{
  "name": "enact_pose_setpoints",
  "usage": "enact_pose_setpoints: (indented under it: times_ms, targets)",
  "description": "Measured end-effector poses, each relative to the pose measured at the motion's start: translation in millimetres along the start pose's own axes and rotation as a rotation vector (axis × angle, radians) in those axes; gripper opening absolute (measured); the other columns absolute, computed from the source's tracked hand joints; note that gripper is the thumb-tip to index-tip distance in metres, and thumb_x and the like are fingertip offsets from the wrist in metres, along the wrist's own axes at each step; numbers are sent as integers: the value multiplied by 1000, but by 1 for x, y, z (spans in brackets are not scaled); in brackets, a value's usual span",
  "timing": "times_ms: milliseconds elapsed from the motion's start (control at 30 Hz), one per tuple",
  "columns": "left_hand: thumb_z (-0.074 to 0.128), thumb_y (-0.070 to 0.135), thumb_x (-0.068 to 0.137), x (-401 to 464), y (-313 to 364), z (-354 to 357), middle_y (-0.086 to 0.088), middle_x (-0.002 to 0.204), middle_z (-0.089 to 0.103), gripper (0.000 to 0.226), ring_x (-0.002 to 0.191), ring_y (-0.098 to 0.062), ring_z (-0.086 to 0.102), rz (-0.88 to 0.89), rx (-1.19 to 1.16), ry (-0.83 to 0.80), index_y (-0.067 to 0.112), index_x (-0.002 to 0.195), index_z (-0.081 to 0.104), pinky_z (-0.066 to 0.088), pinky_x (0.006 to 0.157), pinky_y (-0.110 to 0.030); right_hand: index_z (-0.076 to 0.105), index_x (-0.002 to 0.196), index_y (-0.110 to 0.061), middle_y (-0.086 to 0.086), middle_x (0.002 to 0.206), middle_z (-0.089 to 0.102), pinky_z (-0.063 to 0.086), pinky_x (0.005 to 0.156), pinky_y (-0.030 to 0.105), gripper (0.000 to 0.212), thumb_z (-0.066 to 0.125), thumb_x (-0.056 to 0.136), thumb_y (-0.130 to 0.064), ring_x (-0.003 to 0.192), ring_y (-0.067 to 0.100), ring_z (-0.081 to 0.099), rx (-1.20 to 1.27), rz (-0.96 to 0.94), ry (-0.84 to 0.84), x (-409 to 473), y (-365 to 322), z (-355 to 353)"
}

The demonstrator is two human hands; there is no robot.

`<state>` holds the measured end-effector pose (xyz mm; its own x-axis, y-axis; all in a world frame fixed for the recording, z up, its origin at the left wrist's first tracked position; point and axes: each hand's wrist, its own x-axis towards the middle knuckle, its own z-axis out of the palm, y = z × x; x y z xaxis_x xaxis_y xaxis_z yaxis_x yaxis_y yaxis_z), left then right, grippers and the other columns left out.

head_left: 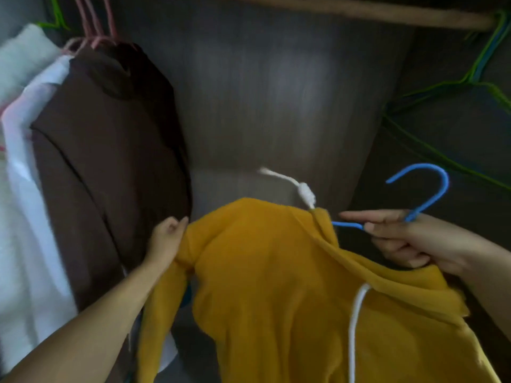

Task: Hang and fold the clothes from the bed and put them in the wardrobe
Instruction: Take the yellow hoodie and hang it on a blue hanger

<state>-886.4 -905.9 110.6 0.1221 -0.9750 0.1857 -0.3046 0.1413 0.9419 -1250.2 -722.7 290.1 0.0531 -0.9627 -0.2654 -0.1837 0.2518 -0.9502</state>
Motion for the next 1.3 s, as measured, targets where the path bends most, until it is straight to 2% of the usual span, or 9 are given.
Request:
enact_pose_setpoints:
  times_ms: [100,267,400,500,667,833,967,1133,1300]
  targets:
    - [57,16,95,-13,17,13,-20,98,57,19,95,-35,56,116,276,16,-2,95,61,44,87,-41,58,118,-17,-7,48,26,19,29,11,28,37,101,-9,35,2,20,-120,109,-58,16,19,49]
    - [50,28,92,-99,101,58,-7,106,58,26,106,-20,54,926,216,-272,7,101,63,39,94,-27,43,78,-12,-6,41,26,17,26,9,27,31,101,-4,28,1,21,110,192,27,61,2,83]
    - [59,54,85,-127,121,71,1,122,51,56,118,-8,42,814,240,-485,13,121,51,29,99,-18,38,69,-12,-5,37,28,22,29,8,34,26,99,-2,25,2,23,271,214,38,82,-11,93]
    - [61,58,82,-126,125,72,7,102,52,41,110,-14,45,835,465,-504,25,103,50,27,100,-25,35,67,-14,-7,38,27,22,27,10,35,23,97,-1,26,1,22,246,205,36,94,-16,96]
    - [63,33,81,-142,129,65,5,61,57,26,68,-17,57,1069,428,-521,25,62,47,40,73,-31,26,62,-17,-8,33,24,11,23,14,41,17,98,2,22,1,18,251,117,94,122,-19,101]
    - [57,30,88,-132,121,43,0,90,66,18,87,-14,60,692,424,-648,14,90,64,46,81,-32,26,60,-17,-5,35,25,14,26,10,41,22,97,1,23,2,21,409,130,19,132,-36,109]
    - [60,19,87,-120,143,21,7,108,65,29,100,-3,62,139,-101,-1031,27,115,57,49,87,-18,34,64,-10,1,45,33,30,32,11,34,33,97,-3,29,6,34,528,107,-56,139,-65,124]
    - [54,14,93,-98,167,16,3,69,52,8,65,-12,50,184,-33,-338,14,85,58,39,66,-28,44,76,-4,9,73,54,46,52,21,22,37,97,1,62,12,55,484,-35,-115,142,-109,159]
    - [49,11,94,-46,215,-41,-7,68,48,19,68,-20,47,308,40,-18,-1,82,58,32,62,-30,64,104,7,18,103,63,43,76,30,18,58,90,-3,92,20,57,-192,-460,-119,128,-159,194]
